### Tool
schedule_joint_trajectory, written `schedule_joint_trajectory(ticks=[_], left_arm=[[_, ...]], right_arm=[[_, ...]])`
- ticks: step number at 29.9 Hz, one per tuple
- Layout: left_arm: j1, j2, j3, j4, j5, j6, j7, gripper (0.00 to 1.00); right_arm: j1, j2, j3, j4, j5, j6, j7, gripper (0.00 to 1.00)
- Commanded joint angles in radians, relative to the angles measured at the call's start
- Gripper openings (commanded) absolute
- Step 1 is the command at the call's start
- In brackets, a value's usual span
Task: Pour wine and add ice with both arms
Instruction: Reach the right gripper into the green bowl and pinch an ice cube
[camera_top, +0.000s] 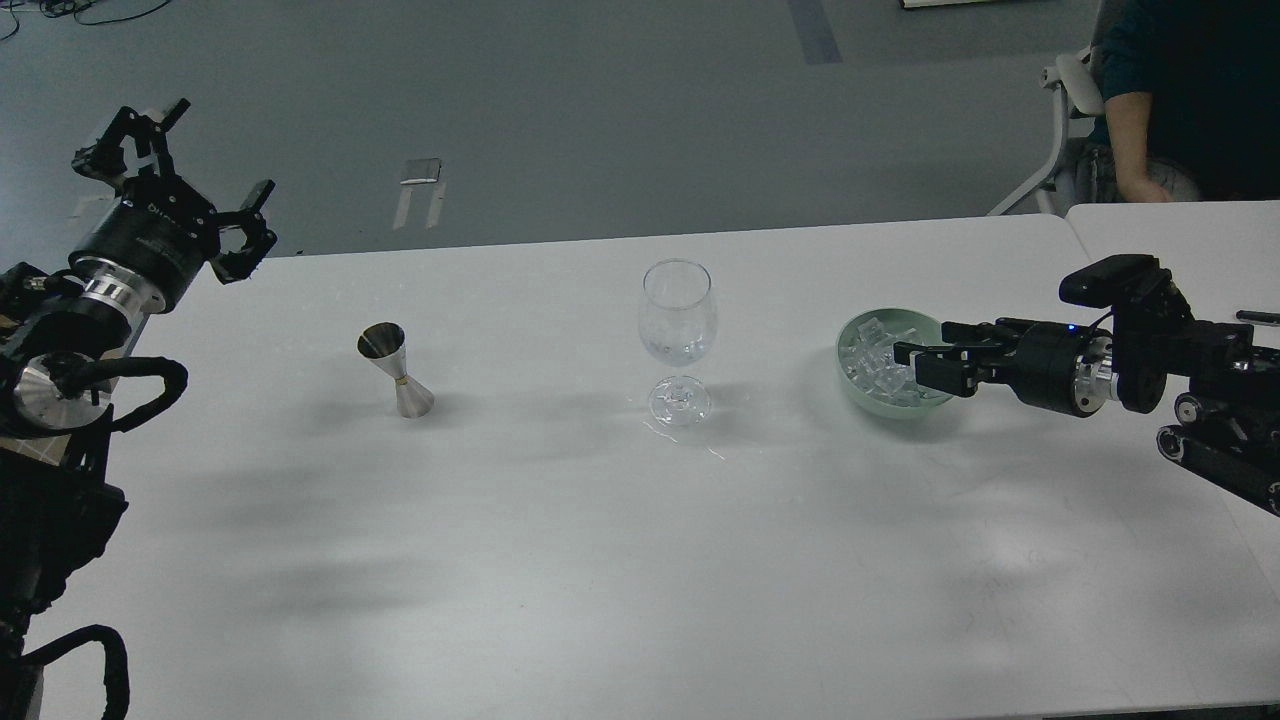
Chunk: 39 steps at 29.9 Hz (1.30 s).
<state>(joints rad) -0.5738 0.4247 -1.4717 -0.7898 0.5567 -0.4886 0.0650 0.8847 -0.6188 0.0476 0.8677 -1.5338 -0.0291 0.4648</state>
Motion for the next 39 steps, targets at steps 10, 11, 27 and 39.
schedule_joint_trajectory(ticks=[10,11,27,39], left_arm=[[0.003,-0.017,0.002,-0.002,0.0,0.0,0.001,0.98],[0.002,-0.017,0.002,-0.002,0.0,0.0,0.001,0.98],[0.003,-0.017,0.002,-0.002,0.0,0.0,-0.001,0.98],[0.003,-0.017,0.002,-0.002,0.0,0.0,-0.001,0.98]], right_arm=[[0.01,0.043,-0.005,-0.049,-0.002,0.008,-0.003,0.61],[0.011,0.047,-0.005,-0.056,-0.002,0.008,-0.003,0.61],[0.049,0.082,-0.081,-0.07,-0.002,0.009,0.0,0.41],[0.056,0.071,-0.084,-0.068,0.0,0.014,0.0,0.12]])
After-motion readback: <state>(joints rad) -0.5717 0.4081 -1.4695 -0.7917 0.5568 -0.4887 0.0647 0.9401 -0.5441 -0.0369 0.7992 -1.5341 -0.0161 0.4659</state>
